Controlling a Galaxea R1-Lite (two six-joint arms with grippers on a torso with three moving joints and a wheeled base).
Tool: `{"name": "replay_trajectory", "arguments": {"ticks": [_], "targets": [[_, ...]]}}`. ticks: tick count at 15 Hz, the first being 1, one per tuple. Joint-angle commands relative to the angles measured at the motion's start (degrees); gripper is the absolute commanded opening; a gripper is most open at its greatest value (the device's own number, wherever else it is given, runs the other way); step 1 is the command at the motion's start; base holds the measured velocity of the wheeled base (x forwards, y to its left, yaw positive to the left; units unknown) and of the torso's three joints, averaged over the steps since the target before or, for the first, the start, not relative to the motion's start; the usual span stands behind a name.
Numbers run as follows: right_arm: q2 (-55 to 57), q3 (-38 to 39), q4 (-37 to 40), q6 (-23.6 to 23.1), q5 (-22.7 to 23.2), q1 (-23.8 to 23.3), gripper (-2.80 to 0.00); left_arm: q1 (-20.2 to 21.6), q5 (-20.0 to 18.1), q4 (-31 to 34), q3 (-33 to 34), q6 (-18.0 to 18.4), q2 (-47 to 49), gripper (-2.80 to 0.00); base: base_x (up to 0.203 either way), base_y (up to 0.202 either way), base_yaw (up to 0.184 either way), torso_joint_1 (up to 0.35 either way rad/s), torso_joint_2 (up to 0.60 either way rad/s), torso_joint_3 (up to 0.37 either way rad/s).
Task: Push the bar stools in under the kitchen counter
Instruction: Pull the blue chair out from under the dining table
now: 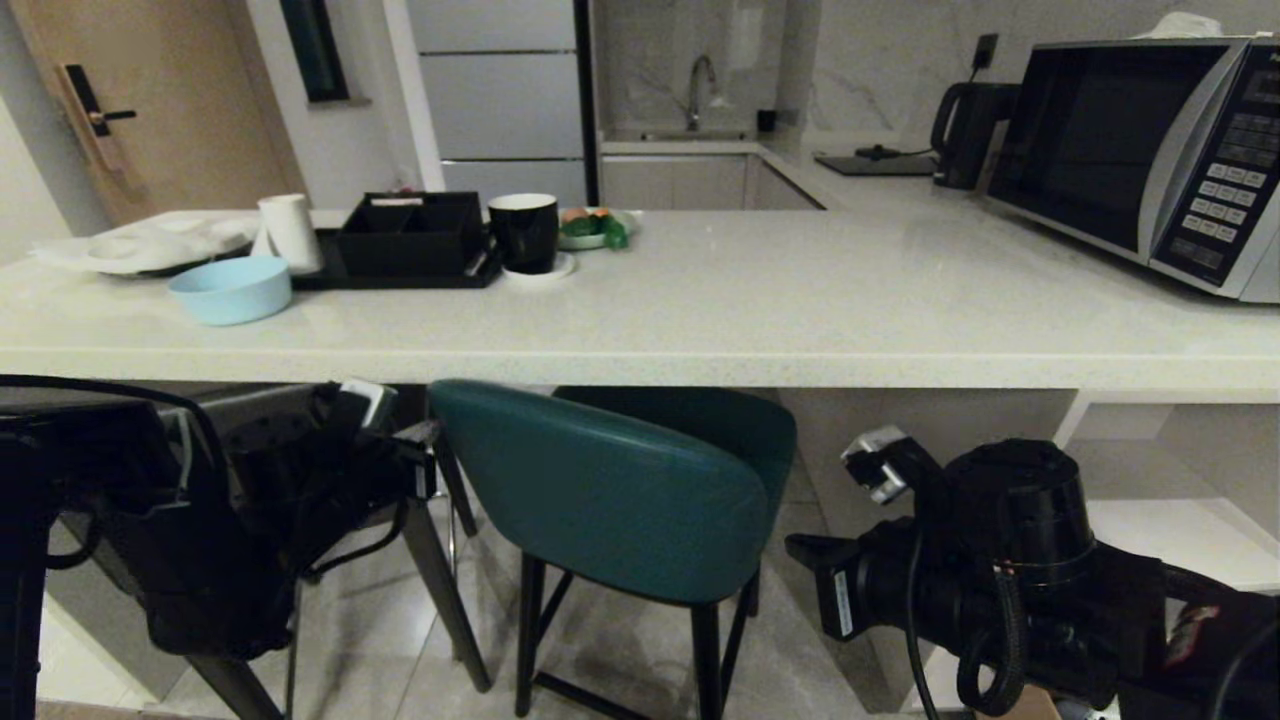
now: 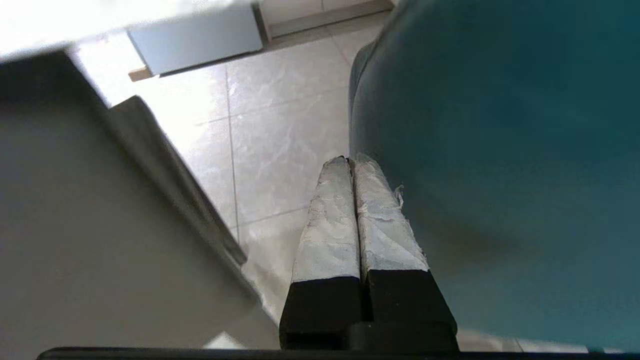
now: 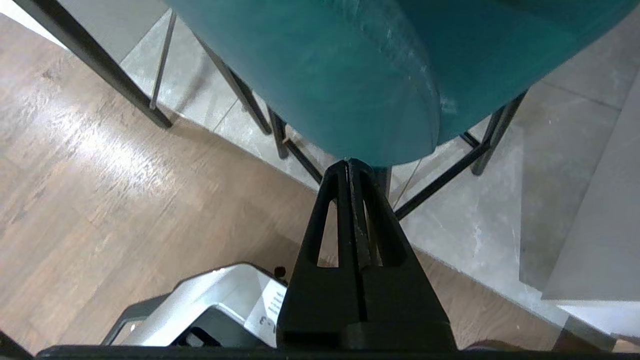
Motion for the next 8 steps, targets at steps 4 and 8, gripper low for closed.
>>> {"name": "replay_trajectory", "arguments": {"ticks": [4, 8], "targets": [[1.3, 0.2, -0.9, 0.1, 0.0, 0.7, -2.80, -2.3, 0.0, 6.7, -11.6, 0.1, 2.8, -2.80, 0.000, 0.000, 0.000, 0.000, 0.00, 0.000], [5.7, -0.2, -5.0, 0.3, -0.3, 1.0, -2.80, -4.4, 0.1, 6.9, -12.2, 0.3, 3.3, -2.80, 0.000, 0.000, 0.000, 0.000, 0.00, 0.000]]}}
